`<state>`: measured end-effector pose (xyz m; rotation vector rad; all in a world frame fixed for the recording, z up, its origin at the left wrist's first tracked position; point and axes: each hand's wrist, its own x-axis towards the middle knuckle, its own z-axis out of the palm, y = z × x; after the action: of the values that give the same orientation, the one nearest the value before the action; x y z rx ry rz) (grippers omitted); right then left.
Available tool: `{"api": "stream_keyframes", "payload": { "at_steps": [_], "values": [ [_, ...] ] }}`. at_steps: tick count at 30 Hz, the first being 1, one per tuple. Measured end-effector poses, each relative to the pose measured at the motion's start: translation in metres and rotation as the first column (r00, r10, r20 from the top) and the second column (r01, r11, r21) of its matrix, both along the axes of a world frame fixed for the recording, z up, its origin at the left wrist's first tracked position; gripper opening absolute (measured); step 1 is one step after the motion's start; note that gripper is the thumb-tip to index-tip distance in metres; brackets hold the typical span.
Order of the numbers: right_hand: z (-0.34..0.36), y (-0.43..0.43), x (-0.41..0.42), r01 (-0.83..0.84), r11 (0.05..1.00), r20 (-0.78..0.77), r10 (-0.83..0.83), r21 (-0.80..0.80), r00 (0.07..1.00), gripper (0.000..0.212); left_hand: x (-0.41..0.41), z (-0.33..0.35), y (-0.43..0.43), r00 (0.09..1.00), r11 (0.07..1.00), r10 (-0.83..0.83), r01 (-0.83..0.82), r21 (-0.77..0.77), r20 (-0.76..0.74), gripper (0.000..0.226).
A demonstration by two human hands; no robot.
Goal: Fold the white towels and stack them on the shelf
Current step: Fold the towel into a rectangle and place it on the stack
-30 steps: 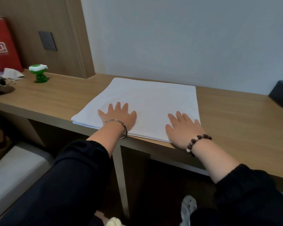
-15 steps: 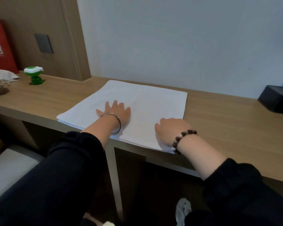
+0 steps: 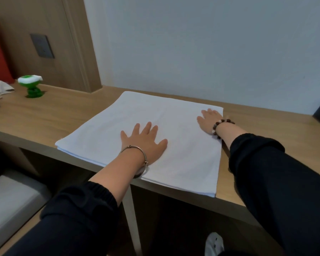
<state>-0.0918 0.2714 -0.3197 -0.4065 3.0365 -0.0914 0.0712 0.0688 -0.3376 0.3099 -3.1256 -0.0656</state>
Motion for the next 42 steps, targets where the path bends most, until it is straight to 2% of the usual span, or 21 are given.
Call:
{"api": "stream_keyframes", "payload": {
  "at_steps": [4,6,8,13,15,18,22,24,27,29,31,32,35,38,42],
  "values": [
    [-0.001,0.011,-0.024,0.162,0.987,-0.007,-0.162,0.012,0.987,0.062,0.0,-0.001,0.001,1.0,1.0,0.018,-0.018,0.01,-0.013,0.075],
    [0.002,0.008,-0.022,0.206,0.976,-0.015,-0.205,0.074,0.979,0.06,-0.001,0.001,0.002,1.0,1.0,0.02,-0.02,0.012,-0.018,0.076],
    [0.011,-0.006,-0.005,0.163,0.974,-0.01,-0.163,0.156,0.987,0.061,0.0,0.002,0.002,1.0,1.0,0.022,-0.022,0.01,-0.007,0.075],
    [0.019,-0.052,0.073,-0.079,0.982,0.096,0.063,0.173,0.993,0.054,0.002,0.003,0.004,0.999,0.998,0.044,-0.044,0.038,0.0,0.061],
    [0.012,-0.055,0.101,-0.084,0.974,0.049,0.075,0.211,0.996,0.051,0.003,0.007,0.006,0.998,0.997,0.06,-0.061,0.051,0.012,0.06],
    [0.009,-0.048,0.113,-0.074,0.988,0.005,0.074,0.136,0.997,0.055,0.006,0.011,0.013,0.994,0.993,0.097,-0.1,0.06,0.045,0.059],
    [0.018,-0.02,0.092,-0.088,0.975,0.133,0.061,0.205,0.989,0.059,0.009,0.015,0.047,0.989,0.992,0.11,-0.115,0.05,0.095,0.062],
    [0.028,-0.002,0.078,-0.061,0.964,0.206,0.007,0.26,0.979,0.061,0.0,0.027,0.053,0.99,0.999,0.021,-0.026,0.032,0.139,0.055],
    [0.039,0.014,0.062,-0.085,0.913,0.278,-0.032,0.4,0.96,0.058,-0.015,0.057,0.043,0.956,0.988,-0.157,0.15,0.048,0.247,0.033],
    [0.043,0.008,0.06,-0.152,0.866,0.182,0.071,0.477,0.981,0.044,-0.023,0.067,0.031,0.952,0.984,-0.179,0.168,0.061,0.248,0.027],
    [0.041,-0.013,0.061,-0.189,0.895,0.063,0.178,0.405,0.982,0.042,-0.029,0.063,0.018,0.973,0.989,-0.143,0.136,0.05,0.182,0.039],
    [0.038,-0.025,0.066,-0.196,0.93,0.041,0.193,0.311,0.98,0.045,-0.029,0.057,0.013,0.983,0.994,-0.107,0.102,0.041,0.148,0.044],
    [0.02,-0.055,0.083,-0.232,0.971,0.083,0.227,0.06,0.97,0.056,-0.023,0.033,-0.003,0.991,0.999,-0.041,0.039,0.014,0.126,0.051],
    [0.006,-0.049,0.075,-0.196,0.98,0.155,0.189,0.03,0.97,0.061,-0.016,0.015,-0.027,0.993,0.999,-0.012,0.008,0.036,0.115,0.058],
    [0.015,-0.031,0.04,0.061,0.99,0.197,-0.085,0.126,0.977,0.067,-0.013,0.012,-0.055,0.987,0.989,0.149,-0.149,0.002,0.059,0.061]
  ]
}}
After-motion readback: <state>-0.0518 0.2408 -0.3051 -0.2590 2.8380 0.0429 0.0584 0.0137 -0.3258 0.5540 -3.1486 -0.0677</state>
